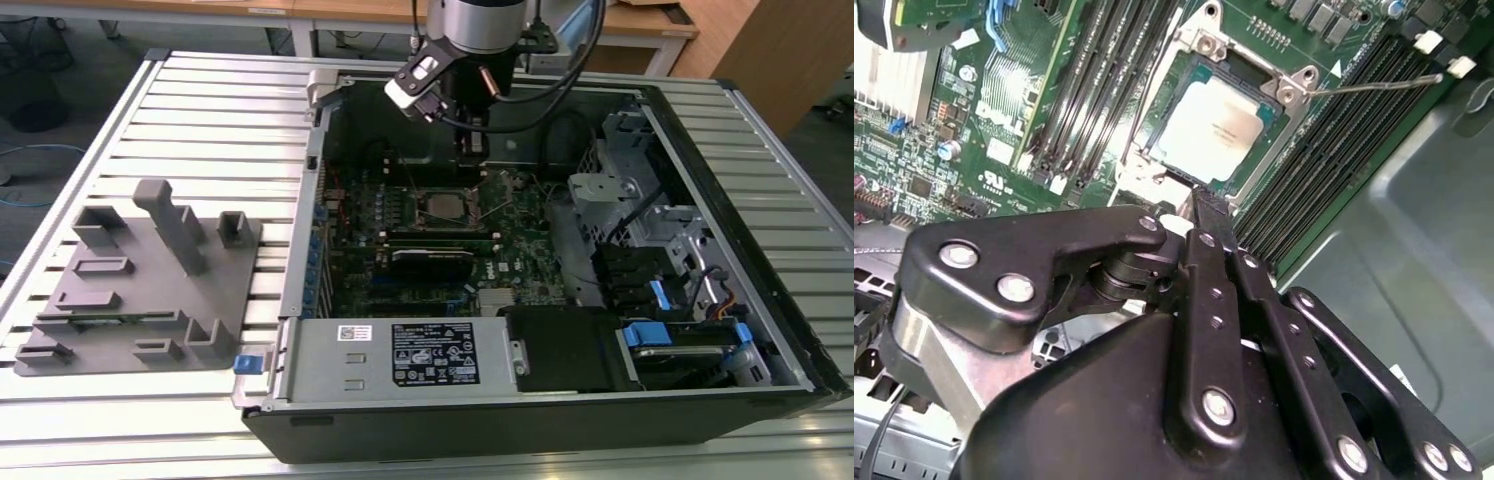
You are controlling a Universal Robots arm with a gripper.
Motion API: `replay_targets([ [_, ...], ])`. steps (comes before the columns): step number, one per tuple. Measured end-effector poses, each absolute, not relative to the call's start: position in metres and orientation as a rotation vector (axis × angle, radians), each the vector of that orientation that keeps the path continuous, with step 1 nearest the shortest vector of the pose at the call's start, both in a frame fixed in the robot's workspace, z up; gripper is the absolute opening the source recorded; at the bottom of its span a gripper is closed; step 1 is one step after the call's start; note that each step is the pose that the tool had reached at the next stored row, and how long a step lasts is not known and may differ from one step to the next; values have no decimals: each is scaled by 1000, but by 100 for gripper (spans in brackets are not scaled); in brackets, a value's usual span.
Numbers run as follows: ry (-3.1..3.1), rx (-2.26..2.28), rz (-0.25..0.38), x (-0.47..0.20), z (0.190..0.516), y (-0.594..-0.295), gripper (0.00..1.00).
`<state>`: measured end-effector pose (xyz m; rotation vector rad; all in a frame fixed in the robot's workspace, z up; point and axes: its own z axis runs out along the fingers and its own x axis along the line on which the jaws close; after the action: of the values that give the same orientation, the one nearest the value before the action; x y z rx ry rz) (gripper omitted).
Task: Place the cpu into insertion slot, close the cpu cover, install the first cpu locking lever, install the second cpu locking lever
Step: 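Close the cpu cover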
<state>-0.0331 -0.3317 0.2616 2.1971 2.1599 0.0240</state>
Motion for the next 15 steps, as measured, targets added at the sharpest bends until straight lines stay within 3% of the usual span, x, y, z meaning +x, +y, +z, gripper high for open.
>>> replay_targets([
  [15, 2160, 2197, 24, -28, 262, -332, 11],
])
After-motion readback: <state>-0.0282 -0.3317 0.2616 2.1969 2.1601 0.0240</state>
